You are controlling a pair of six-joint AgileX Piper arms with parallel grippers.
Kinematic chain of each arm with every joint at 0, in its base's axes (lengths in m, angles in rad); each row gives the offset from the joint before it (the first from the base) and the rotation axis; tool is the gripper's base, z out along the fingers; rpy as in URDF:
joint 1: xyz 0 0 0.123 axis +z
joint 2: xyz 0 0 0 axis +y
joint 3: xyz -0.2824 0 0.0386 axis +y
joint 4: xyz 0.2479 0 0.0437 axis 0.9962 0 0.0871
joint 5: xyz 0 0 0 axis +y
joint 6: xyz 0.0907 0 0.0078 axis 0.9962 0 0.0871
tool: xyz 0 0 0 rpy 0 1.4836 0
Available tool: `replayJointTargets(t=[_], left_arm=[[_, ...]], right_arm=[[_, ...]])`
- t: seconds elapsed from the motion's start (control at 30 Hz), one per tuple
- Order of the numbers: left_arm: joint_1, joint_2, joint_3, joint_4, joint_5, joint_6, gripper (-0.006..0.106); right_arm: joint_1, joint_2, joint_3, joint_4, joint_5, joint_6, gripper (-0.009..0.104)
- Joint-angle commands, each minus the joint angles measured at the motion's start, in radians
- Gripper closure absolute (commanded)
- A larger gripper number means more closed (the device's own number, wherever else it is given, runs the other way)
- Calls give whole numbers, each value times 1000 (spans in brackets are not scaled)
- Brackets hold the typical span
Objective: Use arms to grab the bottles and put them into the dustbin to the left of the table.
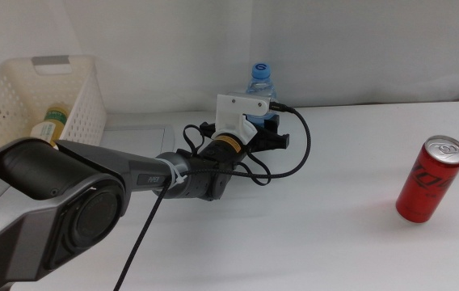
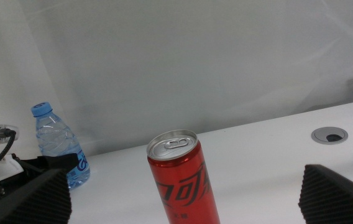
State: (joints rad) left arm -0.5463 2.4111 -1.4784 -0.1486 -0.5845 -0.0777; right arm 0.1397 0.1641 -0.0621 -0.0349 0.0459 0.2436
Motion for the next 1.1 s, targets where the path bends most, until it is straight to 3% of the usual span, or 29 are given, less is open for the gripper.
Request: replayJointTargets(t=[0.0, 0.33, 0.4, 0.57, 0.77, 1.07], left_arm=[[-1, 4, -4, -26, 3, 10, 39], [-1, 4, -4, -17, -6, 33, 41], [-1, 4, -4, -17, -12, 33, 35], [-1, 4, -4, -17, -13, 33, 7], [-1, 4, -13, -17, -37, 33, 7], [-1, 53, -173, -17, 151, 36, 7]], right_arm=[[2, 0, 5, -7, -4, -8, -5], [2, 0, 5, -7, -1, -8, -5], [2, 0, 5, -7, -1, -8, -5], [2, 0, 5, -5, -1, -8, -5], [2, 0, 5, -5, 1, -8, -5], [2, 0, 5, -5, 1, -8, -5]])
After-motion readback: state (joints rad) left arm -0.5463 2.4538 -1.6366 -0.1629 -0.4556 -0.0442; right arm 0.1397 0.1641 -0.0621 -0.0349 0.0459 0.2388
